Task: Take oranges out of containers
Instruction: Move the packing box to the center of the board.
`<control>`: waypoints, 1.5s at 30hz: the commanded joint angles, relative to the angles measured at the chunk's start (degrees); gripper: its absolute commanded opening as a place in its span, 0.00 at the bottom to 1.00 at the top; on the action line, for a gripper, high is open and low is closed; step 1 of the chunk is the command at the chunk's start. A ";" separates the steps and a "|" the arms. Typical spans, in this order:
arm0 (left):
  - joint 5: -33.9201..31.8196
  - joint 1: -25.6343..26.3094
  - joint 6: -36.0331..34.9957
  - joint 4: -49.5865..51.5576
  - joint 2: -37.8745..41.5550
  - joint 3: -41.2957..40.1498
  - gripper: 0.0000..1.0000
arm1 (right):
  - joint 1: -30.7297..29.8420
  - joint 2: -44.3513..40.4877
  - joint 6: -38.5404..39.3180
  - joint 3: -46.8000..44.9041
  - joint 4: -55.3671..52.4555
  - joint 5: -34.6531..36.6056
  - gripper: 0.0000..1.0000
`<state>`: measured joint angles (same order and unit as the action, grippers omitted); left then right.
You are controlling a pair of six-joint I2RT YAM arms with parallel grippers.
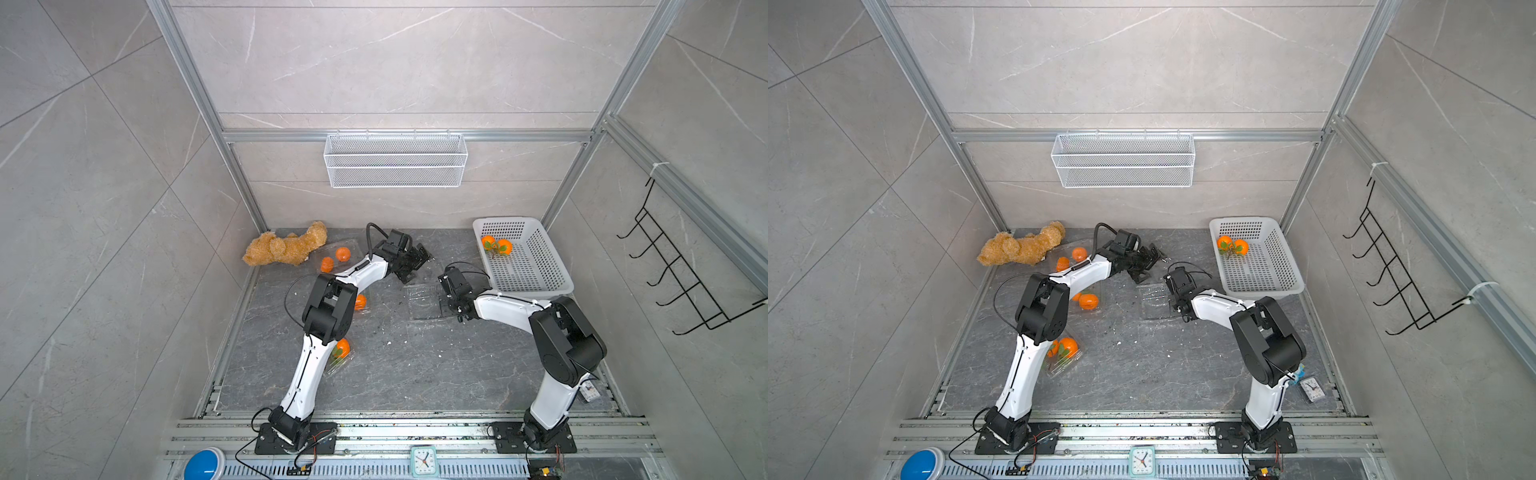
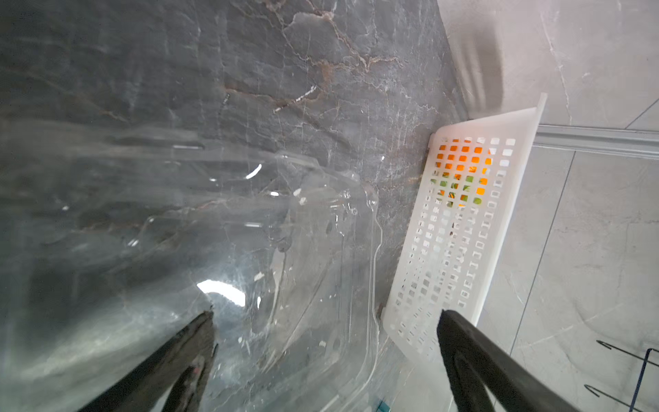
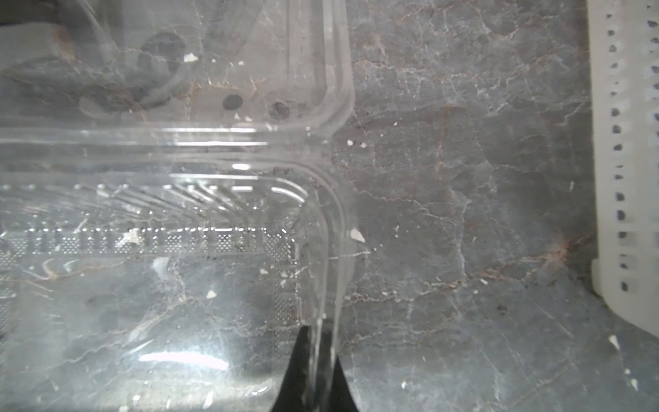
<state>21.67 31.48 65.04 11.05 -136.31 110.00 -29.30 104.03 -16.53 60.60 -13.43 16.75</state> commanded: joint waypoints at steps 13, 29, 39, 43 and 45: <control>1.91 -0.24 4.88 -5.78 -3.51 6.52 1.00 | -2.42 1.10 1.76 -0.39 0.95 2.59 0.02; 1.20 -0.02 4.93 -6.03 -7.57 7.34 0.99 | -3.12 2.39 2.14 0.78 0.43 3.44 0.02; 0.96 -0.33 0.64 -3.37 -2.16 8.77 1.00 | -3.05 2.67 0.21 5.12 -3.61 3.90 0.01; 0.21 -1.02 -0.89 -2.57 6.07 4.76 0.99 | -2.74 4.03 -0.11 10.23 -6.52 4.30 0.01; -0.93 -1.55 -2.22 -1.64 10.78 1.24 1.00 | -2.11 5.93 -0.10 13.51 -7.79 4.19 0.00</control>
<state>21.52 30.81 66.37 8.82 -137.08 112.99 -31.83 107.28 -15.88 70.08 -17.45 19.35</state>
